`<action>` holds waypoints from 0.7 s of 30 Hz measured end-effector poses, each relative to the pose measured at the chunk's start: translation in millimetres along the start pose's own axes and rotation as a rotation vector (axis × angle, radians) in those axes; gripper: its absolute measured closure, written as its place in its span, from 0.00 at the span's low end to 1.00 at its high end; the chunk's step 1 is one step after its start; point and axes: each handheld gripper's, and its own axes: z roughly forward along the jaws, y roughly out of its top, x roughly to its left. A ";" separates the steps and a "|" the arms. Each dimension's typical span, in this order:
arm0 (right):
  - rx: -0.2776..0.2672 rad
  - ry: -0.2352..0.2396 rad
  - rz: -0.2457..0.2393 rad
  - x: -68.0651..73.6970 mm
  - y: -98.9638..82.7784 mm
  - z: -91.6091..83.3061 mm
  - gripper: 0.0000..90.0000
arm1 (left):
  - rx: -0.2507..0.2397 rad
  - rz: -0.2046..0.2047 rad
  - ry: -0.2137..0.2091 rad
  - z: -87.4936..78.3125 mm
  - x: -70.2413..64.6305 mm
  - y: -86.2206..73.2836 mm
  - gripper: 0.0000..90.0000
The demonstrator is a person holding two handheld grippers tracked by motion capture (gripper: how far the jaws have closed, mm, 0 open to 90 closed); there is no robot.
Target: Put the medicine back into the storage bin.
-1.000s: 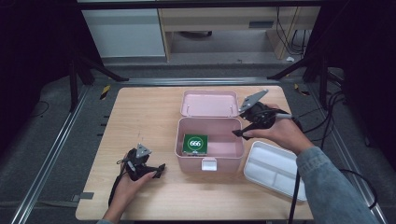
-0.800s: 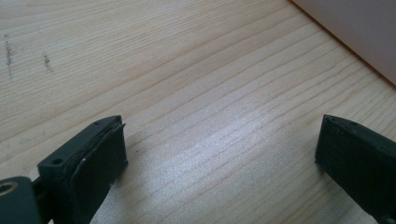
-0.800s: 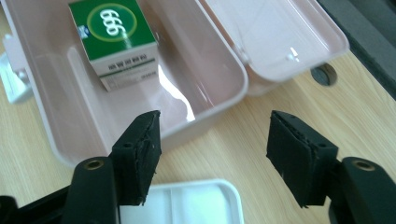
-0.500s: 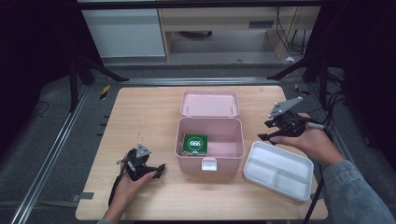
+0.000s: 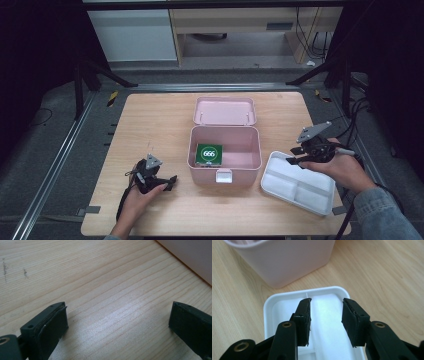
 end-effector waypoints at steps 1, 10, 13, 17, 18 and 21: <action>0.005 -0.001 0.002 0.5 -2.5 1.0 0.67 | 0.000 0.000 0.000 0.0 0.0 0.0 0.01; 0.051 0.012 0.013 2.7 -19.7 7.3 0.74 | 0.000 0.000 0.001 0.0 -0.1 0.0 0.01; 0.078 0.016 0.014 3.6 -24.4 11.0 0.77 | -0.001 -0.001 0.000 0.1 -0.1 -0.1 0.01; 0.128 0.035 0.009 5.8 -30.8 20.6 0.81 | -0.001 -0.001 0.001 0.1 -0.2 -0.1 0.01; 0.144 0.042 0.004 6.8 -32.5 23.9 0.82 | -0.001 -0.001 0.001 0.1 -0.2 -0.1 0.01; 0.169 0.050 -0.004 8.4 -34.7 30.4 0.83 | -0.001 -0.001 0.001 0.1 -0.2 -0.1 0.01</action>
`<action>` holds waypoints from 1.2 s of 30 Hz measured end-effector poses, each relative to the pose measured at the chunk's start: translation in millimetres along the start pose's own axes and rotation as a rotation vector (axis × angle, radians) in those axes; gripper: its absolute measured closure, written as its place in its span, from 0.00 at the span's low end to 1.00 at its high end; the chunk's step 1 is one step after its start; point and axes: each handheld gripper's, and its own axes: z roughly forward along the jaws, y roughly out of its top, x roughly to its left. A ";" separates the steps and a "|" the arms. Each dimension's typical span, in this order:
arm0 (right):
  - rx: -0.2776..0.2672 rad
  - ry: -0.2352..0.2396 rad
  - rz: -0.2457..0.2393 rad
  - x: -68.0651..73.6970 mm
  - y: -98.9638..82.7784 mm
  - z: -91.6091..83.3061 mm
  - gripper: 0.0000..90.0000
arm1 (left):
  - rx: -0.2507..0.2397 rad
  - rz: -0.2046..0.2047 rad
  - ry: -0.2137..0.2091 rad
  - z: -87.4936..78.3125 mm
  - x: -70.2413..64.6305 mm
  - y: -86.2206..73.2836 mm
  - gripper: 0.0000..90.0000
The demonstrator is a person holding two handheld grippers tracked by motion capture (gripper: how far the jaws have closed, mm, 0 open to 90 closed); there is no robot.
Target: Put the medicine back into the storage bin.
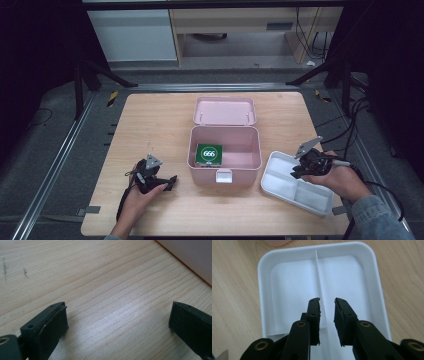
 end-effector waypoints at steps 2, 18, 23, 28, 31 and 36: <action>0.016 0.000 -0.011 -0.1 0.1 4.6 0.83 | 0.000 0.000 0.000 0.0 0.0 0.0 0.01; 0.139 0.014 -0.052 -4.0 1.5 35.8 0.83 | 0.000 0.000 0.000 0.0 0.0 0.0 0.01; 0.160 0.024 -0.064 -2.9 2.4 39.9 0.84 | 0.000 0.000 0.000 0.0 0.0 0.0 0.01; 0.181 0.027 -0.070 -3.6 2.1 42.0 0.85 | 0.000 0.000 0.000 0.0 0.0 0.0 0.01; 0.194 0.033 -0.073 -4.3 1.4 42.6 0.87 | 0.000 0.000 0.000 0.0 0.0 0.0 0.01; 0.205 0.039 -0.077 -5.3 2.1 43.3 0.91 | 0.001 0.000 0.001 -0.1 -0.1 0.0 0.01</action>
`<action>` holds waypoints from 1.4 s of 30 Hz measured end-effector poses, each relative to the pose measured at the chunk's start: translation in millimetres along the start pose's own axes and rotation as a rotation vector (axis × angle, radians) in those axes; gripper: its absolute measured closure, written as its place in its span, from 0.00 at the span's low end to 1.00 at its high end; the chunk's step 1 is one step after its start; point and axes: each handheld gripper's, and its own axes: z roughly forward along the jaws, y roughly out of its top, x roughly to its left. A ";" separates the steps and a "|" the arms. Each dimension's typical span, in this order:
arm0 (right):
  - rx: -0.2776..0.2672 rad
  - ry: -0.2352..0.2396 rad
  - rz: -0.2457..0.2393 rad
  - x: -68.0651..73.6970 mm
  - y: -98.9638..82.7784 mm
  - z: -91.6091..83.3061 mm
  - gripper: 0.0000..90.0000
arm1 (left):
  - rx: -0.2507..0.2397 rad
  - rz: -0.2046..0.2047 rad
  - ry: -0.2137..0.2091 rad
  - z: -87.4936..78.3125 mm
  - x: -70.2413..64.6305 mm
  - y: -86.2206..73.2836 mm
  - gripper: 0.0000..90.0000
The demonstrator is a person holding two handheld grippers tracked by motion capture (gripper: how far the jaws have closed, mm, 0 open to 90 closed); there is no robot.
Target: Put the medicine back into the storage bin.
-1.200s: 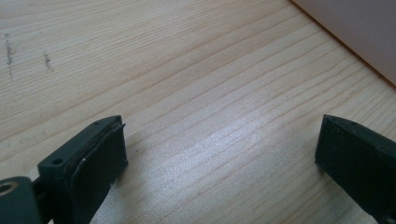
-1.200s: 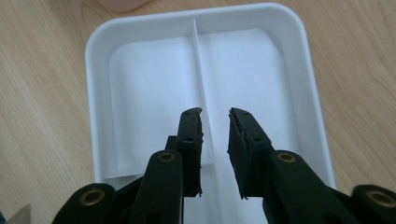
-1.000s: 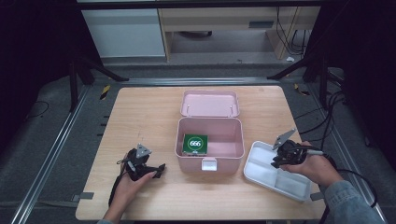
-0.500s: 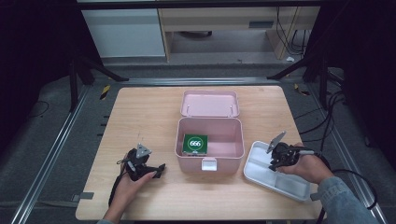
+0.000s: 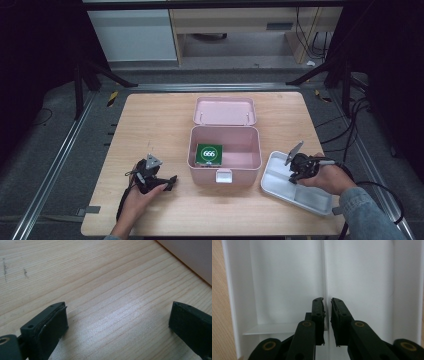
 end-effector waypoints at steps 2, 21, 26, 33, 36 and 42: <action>0.004 0.001 -0.003 -0.1 0.6 1.0 0.92 | 0.000 0.000 0.000 0.0 0.0 0.0 0.01; -0.055 0.005 -0.023 0.4 -8.2 -15.7 1.00 | 0.000 0.000 0.000 0.0 0.0 0.0 0.01; -0.152 -0.028 0.011 -4.9 -13.6 -47.0 1.00 | -0.001 0.000 -0.001 0.0 0.0 0.0 0.01; -0.257 -0.067 0.002 -11.0 -4.4 -89.1 1.00 | 0.000 0.000 0.000 0.0 -0.1 0.0 0.01; -0.269 -0.086 -0.020 -12.3 5.1 -102.1 1.00 | 0.000 0.000 0.000 0.0 -0.1 0.0 0.01; -0.289 -0.112 -0.066 -14.5 29.2 -124.3 1.00 | -0.001 -0.001 0.000 0.0 -0.1 0.0 0.01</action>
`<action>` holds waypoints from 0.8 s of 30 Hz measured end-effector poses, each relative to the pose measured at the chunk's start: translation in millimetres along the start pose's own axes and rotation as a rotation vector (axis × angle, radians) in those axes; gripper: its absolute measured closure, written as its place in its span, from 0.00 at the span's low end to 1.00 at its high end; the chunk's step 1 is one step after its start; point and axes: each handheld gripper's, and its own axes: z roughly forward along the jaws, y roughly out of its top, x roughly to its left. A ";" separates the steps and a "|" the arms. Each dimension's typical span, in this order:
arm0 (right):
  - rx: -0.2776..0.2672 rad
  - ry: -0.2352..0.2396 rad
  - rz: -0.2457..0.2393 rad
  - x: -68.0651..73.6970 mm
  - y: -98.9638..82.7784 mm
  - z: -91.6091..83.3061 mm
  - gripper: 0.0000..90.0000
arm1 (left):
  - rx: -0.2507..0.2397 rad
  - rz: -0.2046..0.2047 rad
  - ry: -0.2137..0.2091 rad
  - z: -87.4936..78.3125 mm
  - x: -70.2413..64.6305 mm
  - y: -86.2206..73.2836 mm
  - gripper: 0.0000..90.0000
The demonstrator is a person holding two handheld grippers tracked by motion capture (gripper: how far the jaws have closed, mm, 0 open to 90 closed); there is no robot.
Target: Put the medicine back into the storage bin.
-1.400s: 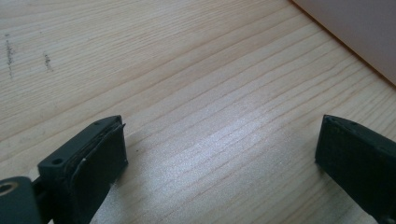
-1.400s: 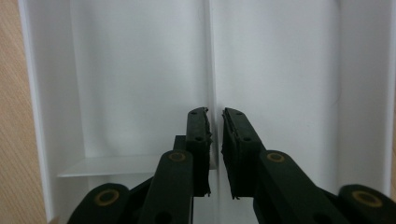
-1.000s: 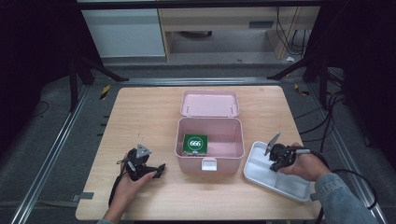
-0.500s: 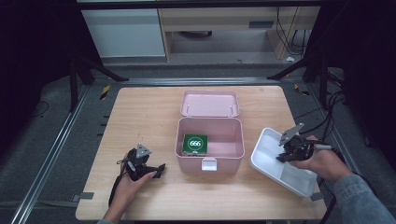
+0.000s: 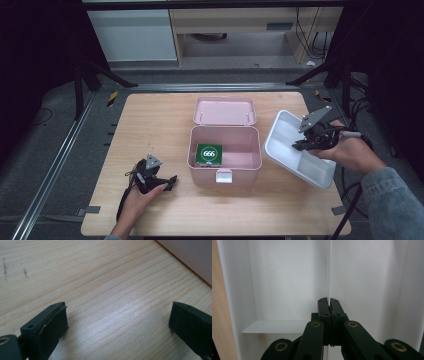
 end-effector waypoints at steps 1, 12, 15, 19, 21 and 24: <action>-0.002 -0.001 -0.008 -0.6 4.7 -1.6 1.00 | 0.000 0.000 0.000 0.0 0.0 0.0 0.01; -0.010 -0.009 -0.104 -2.3 62.5 -14.1 1.00 | -0.001 0.001 0.000 0.0 0.1 -0.1 0.01; -0.008 -0.007 -0.136 -1.3 80.1 -13.8 1.00 | -0.001 0.001 0.000 0.0 0.1 0.0 0.01; -0.003 0.003 -0.180 3.0 105.1 -9.1 1.00 | -0.001 0.001 0.000 0.0 0.1 0.0 0.01; 0.000 0.012 -0.204 5.6 116.3 -5.4 1.00 | -0.001 0.001 0.000 0.0 0.1 0.0 0.01; 0.002 0.019 -0.228 9.0 130.5 0.0 1.00 | -0.001 0.001 0.000 0.0 0.1 0.0 0.01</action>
